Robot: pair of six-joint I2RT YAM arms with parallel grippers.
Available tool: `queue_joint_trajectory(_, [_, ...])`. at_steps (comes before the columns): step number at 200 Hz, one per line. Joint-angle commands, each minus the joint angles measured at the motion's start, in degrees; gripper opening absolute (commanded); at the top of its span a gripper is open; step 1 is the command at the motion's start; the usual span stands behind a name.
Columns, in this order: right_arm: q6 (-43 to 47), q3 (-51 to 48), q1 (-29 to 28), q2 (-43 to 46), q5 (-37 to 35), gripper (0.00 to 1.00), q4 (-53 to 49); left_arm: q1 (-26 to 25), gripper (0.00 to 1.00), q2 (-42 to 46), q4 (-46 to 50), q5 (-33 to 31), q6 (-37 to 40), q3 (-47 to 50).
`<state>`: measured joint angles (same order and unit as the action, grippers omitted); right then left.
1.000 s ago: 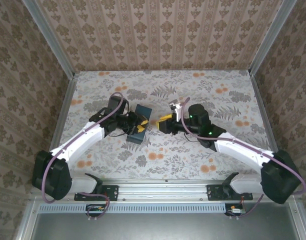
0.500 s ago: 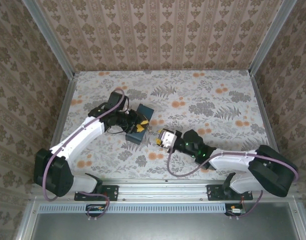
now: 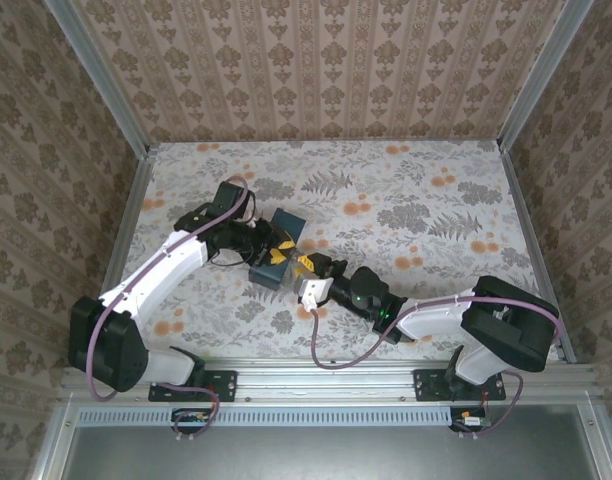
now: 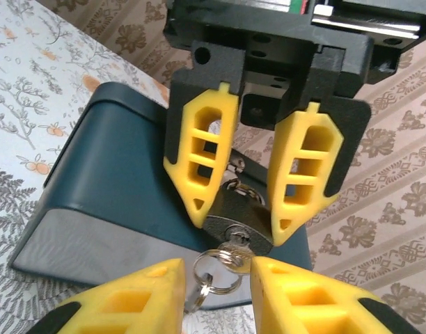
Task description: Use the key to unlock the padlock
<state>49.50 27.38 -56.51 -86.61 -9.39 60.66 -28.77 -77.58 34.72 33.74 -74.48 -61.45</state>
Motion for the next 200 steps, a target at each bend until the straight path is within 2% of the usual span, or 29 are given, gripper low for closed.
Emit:
queue_joint_trajectory(1, [1.2, 1.9, -0.1, 0.4, -0.8, 0.3, 1.0, 0.4, 0.07, 0.4, -1.3, 2.1, 1.3, -1.8])
queue_joint_trajectory(96, [0.9, 4.3, 2.0, -0.9, 2.3, 0.23, -4.2, 0.3, 0.07, 1.6, -3.6, 2.7, -0.3, -0.3])
queue_joint_trajectory(132, [1.2, 5.0, 2.5, -1.7, 3.3, 0.25, -5.3, 0.1, 0.07, 1.8, -3.9, 2.7, -0.6, 0.0])
queue_joint_trajectory(200, [1.5, 5.2, 3.4, -2.7, 2.0, 0.12, -6.1, -0.2, 0.07, 1.8, -5.6, 5.0, -1.5, 0.7])
